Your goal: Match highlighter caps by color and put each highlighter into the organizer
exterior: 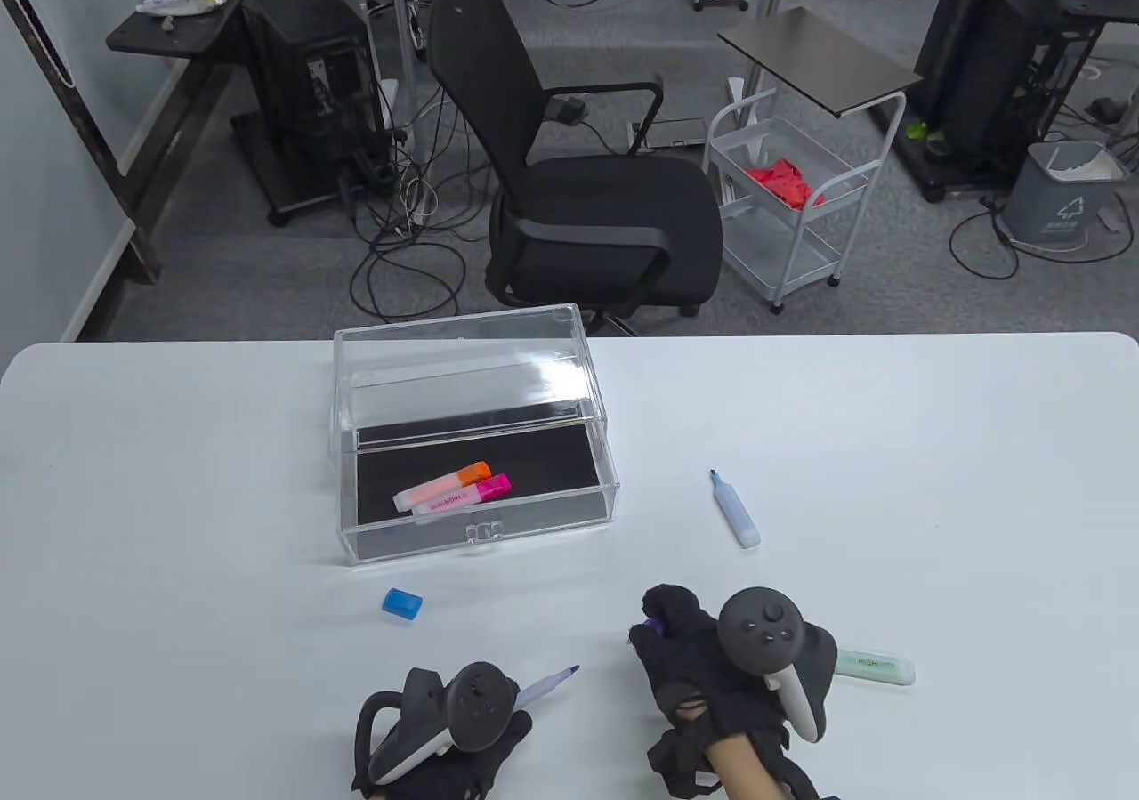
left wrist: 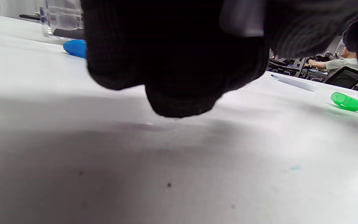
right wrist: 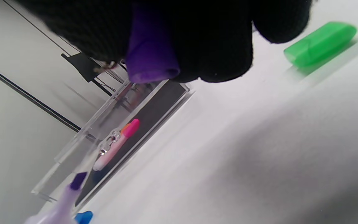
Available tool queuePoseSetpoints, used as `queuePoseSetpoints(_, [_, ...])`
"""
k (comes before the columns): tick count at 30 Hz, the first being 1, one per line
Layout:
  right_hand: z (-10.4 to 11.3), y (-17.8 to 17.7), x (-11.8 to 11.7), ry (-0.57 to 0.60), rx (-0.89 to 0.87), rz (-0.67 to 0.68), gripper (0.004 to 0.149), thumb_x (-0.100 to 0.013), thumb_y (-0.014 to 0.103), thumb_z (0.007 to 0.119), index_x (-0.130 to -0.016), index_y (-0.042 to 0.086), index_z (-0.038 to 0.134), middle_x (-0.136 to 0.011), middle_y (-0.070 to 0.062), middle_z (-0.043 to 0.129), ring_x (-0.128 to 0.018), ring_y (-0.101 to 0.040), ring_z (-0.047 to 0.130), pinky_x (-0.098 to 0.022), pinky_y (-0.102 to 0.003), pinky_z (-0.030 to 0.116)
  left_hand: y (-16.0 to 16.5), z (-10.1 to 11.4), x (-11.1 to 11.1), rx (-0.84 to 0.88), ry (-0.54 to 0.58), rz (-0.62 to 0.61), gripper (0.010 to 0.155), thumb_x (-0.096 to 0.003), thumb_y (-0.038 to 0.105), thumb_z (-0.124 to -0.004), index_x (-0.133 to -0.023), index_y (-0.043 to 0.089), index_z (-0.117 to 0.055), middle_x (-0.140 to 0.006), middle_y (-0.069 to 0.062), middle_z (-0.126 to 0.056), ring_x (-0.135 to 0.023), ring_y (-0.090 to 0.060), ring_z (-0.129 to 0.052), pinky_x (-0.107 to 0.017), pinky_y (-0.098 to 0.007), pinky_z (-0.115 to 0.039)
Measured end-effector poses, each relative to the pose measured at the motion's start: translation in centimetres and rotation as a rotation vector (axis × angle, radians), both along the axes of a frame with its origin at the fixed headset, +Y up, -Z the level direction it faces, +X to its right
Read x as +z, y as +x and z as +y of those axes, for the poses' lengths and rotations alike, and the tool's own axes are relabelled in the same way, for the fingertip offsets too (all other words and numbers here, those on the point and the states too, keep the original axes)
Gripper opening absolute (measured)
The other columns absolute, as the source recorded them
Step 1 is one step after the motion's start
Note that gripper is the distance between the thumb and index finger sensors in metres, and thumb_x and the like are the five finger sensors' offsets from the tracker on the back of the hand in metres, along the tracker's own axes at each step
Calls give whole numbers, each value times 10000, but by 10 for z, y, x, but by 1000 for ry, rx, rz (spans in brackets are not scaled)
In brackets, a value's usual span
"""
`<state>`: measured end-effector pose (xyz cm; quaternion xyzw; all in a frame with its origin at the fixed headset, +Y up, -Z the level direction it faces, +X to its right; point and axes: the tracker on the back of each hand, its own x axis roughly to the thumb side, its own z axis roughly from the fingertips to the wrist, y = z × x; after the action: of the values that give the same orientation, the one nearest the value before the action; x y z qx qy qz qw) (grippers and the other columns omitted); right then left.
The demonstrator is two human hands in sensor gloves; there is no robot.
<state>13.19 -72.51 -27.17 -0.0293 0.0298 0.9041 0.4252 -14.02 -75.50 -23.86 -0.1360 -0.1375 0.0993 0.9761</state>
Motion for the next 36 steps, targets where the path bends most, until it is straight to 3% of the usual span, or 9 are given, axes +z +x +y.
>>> queuePoseSetpoints(12, [-26,-9,10,28,-310,-22,489,-401,375,874,-830,188,732,-718,-130,982,-581,-349,1011,-515,-598,741,5,1,2,43,3,-21,565,-424,598,-659,-898,302,-741,-595,160,-938,-334,-75,-1073,-353,-320,-930])
queuePoseSetpoints(28, [-30,-29,18,45,-340,41,490,-408,374,851,-840,193,707,-742,-131,964,-603,-352,999,-525,-598,731,7,-1,1,121,18,-28,567,-421,606,-644,-889,302,-744,-575,163,-940,-307,-71,-1069,-333,-315,-931])
queuePoseSetpoints(36, [-34,-35,16,16,-407,193,427,-432,399,797,-819,228,742,-717,-128,937,-601,-378,920,-543,-608,658,7,2,6,155,60,-61,567,-413,607,-644,-879,303,-752,-562,159,-941,-297,-81,-1062,-326,-323,-926])
